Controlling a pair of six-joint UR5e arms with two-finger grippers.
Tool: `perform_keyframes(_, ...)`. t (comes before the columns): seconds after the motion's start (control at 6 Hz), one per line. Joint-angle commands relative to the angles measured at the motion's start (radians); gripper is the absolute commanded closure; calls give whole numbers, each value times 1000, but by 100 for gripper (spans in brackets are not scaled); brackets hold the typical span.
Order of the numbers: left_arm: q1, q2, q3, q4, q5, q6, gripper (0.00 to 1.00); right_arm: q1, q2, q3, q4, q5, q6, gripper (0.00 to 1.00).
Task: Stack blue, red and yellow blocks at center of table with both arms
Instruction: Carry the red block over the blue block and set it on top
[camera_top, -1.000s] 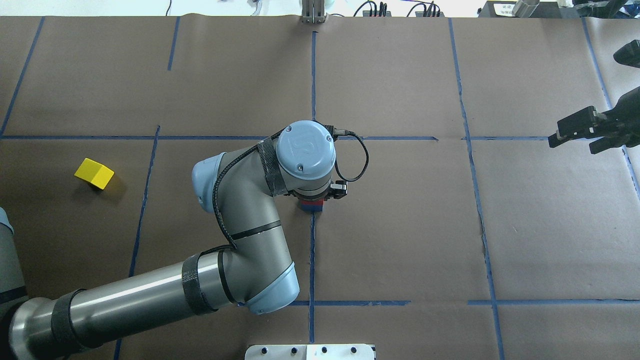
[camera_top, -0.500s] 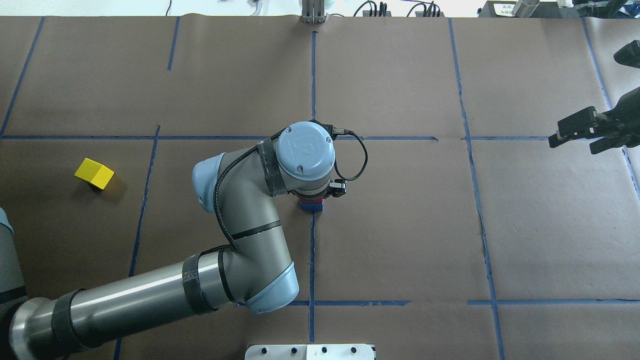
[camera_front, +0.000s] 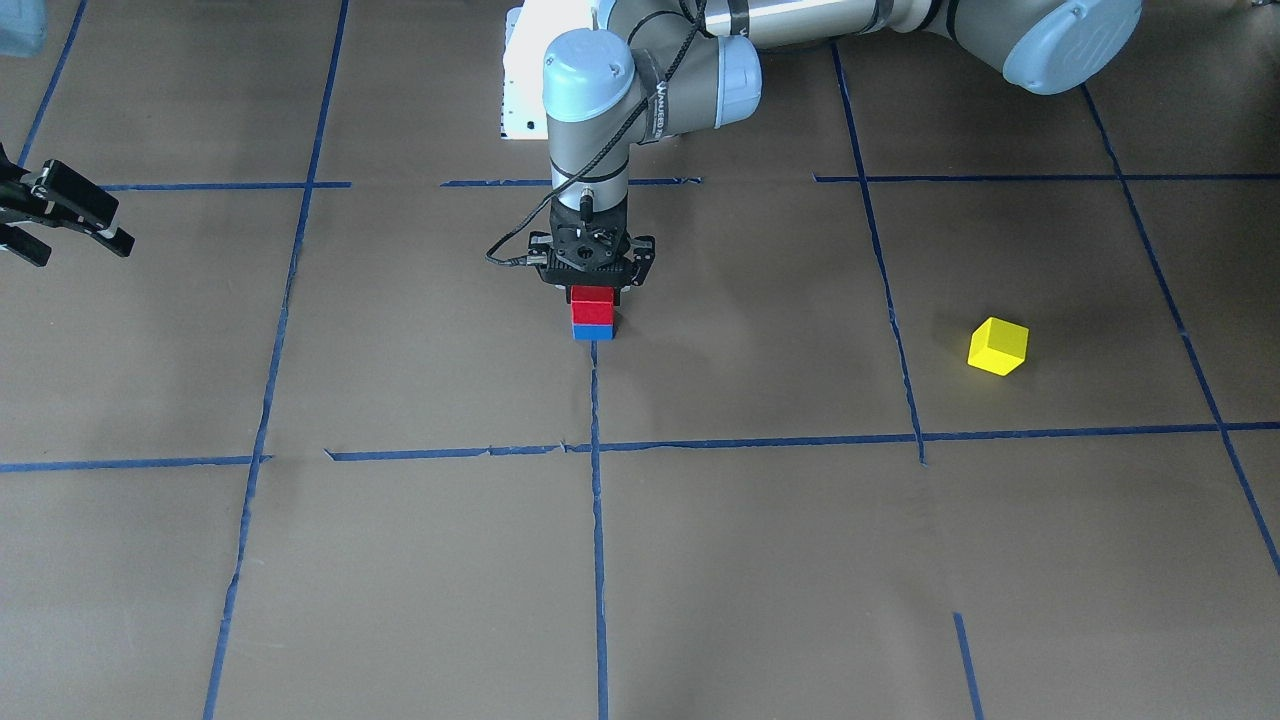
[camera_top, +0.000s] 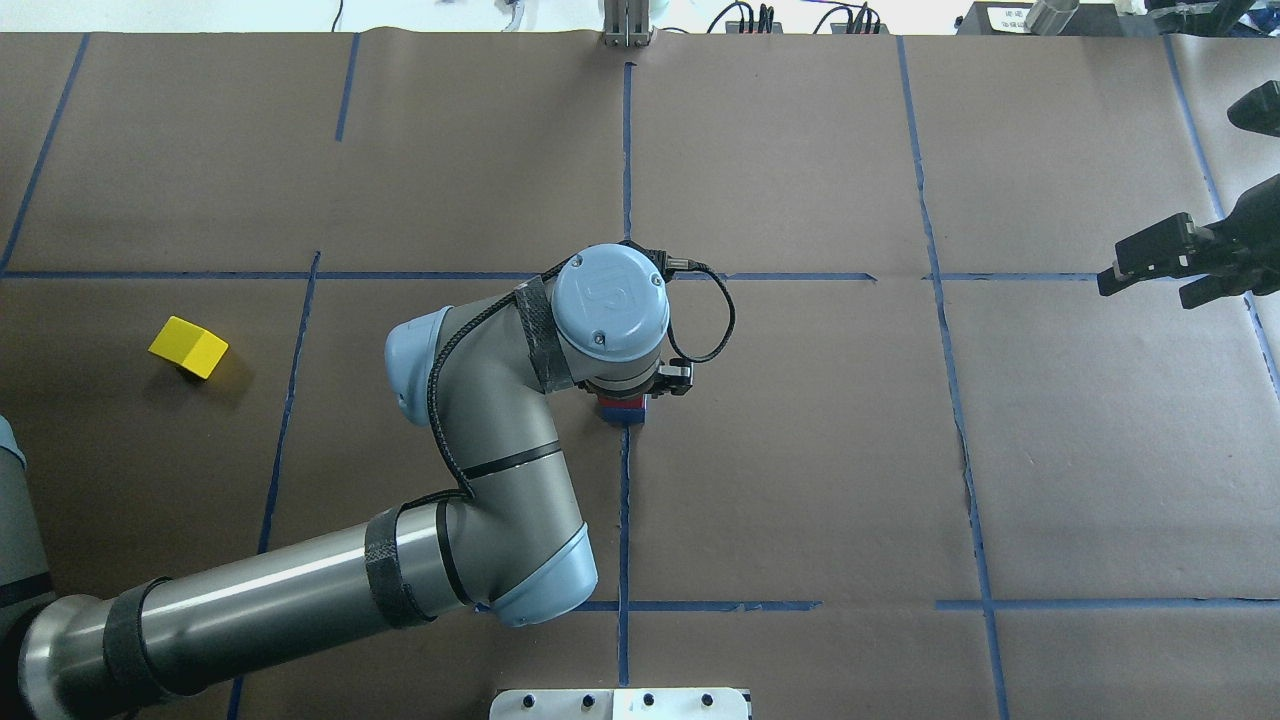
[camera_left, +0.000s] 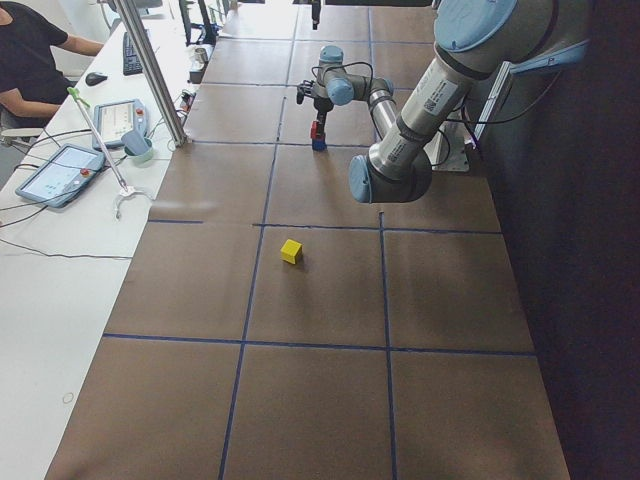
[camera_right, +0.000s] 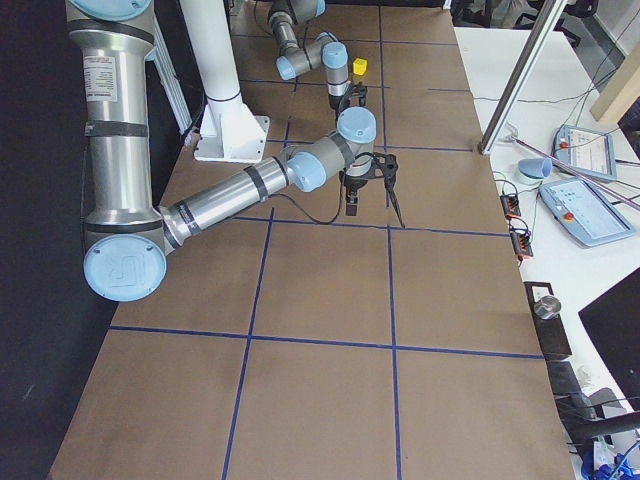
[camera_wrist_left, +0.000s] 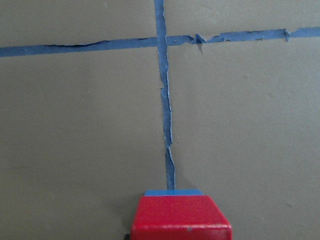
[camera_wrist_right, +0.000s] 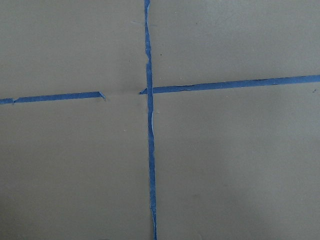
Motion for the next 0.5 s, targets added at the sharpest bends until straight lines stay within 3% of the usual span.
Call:
perform_keyframes(0.0,0,-2,-22,4,-10,1,0,-1,3,-2,0,0,5,0)
perform_keyframes(0.17,-3,6,-83,15,-10,0,0,-2,6,-2,0,-3,12,0)
perform_keyframes(0.33,-17,70,-215,16,-10,0,0,-2,6,-4,0,-2,12,0)
